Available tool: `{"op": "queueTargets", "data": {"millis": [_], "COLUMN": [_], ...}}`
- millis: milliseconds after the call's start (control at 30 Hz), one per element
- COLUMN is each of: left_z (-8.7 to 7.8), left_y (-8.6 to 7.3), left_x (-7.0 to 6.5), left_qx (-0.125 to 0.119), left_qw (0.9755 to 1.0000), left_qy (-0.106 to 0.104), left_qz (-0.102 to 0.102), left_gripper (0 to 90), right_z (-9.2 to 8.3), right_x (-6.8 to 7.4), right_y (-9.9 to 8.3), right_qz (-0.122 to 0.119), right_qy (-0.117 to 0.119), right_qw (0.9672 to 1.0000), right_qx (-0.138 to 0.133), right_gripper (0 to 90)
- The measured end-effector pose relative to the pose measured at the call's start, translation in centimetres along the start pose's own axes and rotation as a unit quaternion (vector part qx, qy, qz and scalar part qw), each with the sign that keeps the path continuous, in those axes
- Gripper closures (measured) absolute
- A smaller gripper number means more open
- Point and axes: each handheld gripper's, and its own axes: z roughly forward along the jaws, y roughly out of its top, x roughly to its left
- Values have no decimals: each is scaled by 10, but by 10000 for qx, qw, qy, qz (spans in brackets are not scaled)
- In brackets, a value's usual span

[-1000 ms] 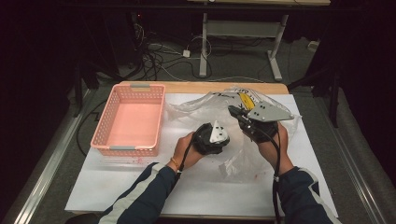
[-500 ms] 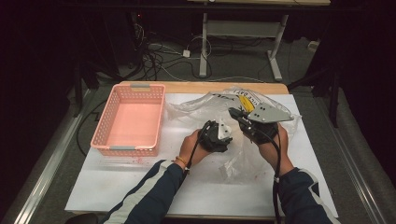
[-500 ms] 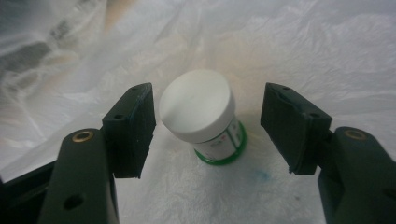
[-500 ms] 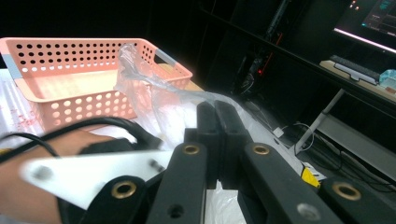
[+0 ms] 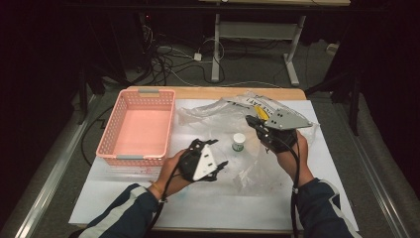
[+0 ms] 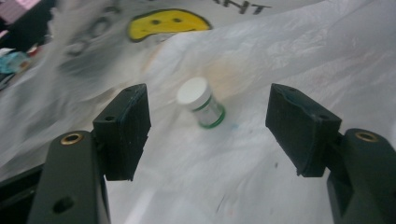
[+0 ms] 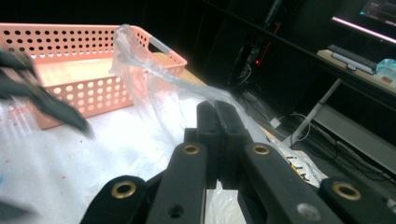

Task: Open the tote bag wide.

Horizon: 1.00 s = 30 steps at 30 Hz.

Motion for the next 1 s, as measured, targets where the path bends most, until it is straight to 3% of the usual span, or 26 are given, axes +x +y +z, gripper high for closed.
{"op": "queueTargets", "data": {"millis": [100, 167, 300, 433, 500, 567, 633, 767, 833, 933, 1000], "left_z": [-24, -36, -42, -35, -27, -21, -11, 10, 18, 29, 32], "left_y": [-10, -16, -22, -27, -27, -27, -26, -25, -25, -23, -22], "left_x": [14, 28, 55, 75, 84, 89, 94, 100, 101, 96, 93], "left_qx": [-54, -116, -5, 140, 255, 223, 357, 401, 407, 428, 353], "left_qw": [9992, 9971, 9917, 9856, 9839, 9842, 9837, 9812, 9840, 9854, 9862], "left_qy": [287, 566, 959, 1009, 802, 678, 579, 373, 217, -16, -148], "left_qz": [-272, -496, -853, -1348, -1577, -1623, -1666, -1853, -1721, -1647, -1609], "left_gripper": [280, 262, 247, 210, 164, 169, 171, 191, 283, 397, 532], "right_z": [0, 1, 0, 0, -1, -2, -4, -6, -6, -5, -3], "right_x": [-1, -2, -3, -5, -8, -10, -13, -19, -22, -25, -25], "right_y": [-2, -4, -7, -10, -12, -14, -16, -20, -24, -28, -30], "right_qz": [7, 16, -7, 9, 48, 56, 84, 163, 215, 286, 316], "right_qy": [-7, -16, -13, -17, -35, -72, -105, -151, -166, -182, -187], "right_qw": [10000, 10000, 9998, 9997, 9996, 9995, 9995, 9992, 9989, 9986, 9985], "right_qx": [58, 96, 177, 247, 272, 292, 299, 345, 377, 410, 399], "right_gripper": [900, 900, 900, 900, 900, 900, 900, 900, 900, 900, 900]}}
